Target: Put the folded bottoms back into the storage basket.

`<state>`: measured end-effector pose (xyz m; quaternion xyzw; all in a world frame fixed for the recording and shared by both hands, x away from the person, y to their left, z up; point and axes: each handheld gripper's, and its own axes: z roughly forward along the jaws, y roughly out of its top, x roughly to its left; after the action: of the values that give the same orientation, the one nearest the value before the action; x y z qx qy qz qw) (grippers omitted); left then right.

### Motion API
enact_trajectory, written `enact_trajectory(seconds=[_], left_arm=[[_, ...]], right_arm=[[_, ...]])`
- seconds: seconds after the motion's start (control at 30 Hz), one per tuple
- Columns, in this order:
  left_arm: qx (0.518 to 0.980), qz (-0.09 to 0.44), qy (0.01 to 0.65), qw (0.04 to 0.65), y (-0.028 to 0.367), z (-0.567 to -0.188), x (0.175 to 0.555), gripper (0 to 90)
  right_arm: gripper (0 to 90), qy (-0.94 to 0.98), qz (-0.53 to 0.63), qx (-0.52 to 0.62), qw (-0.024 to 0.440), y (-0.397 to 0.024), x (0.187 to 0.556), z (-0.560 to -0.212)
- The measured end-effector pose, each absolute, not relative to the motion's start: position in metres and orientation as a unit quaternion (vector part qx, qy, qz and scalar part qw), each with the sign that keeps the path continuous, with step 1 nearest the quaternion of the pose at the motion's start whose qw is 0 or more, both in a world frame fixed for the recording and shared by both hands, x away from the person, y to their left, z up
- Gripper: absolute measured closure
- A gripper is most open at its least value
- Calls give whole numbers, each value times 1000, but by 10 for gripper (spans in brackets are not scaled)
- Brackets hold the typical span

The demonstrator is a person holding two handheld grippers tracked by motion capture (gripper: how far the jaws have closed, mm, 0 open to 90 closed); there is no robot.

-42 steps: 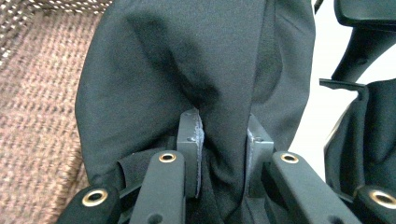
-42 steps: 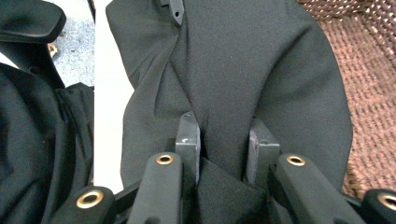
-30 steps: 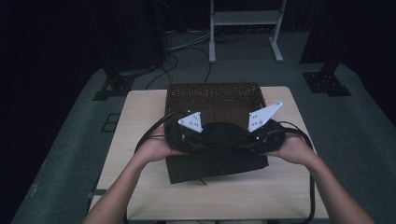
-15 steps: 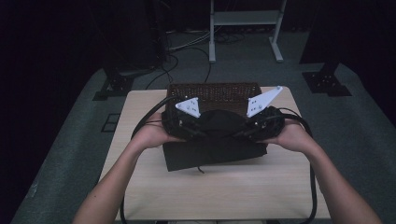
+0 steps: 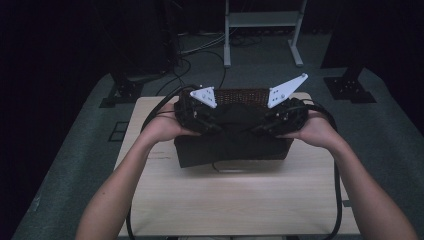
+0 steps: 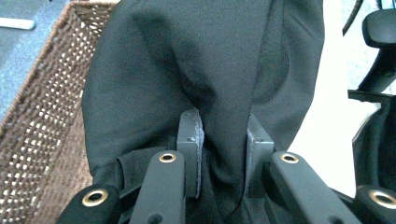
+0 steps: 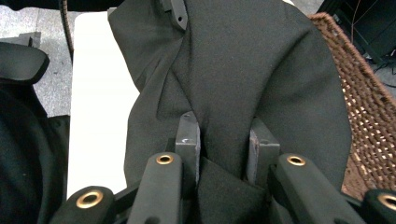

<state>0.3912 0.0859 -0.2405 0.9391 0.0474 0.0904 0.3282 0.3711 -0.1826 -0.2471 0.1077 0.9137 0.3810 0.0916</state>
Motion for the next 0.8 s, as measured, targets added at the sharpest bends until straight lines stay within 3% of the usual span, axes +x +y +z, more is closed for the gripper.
enact_trajectory(seconds=[0.8], left_arm=[[939,105,56,324,83,-208,429,734]], right_arm=[[705,909,387,116,105,-184,406,-215]])
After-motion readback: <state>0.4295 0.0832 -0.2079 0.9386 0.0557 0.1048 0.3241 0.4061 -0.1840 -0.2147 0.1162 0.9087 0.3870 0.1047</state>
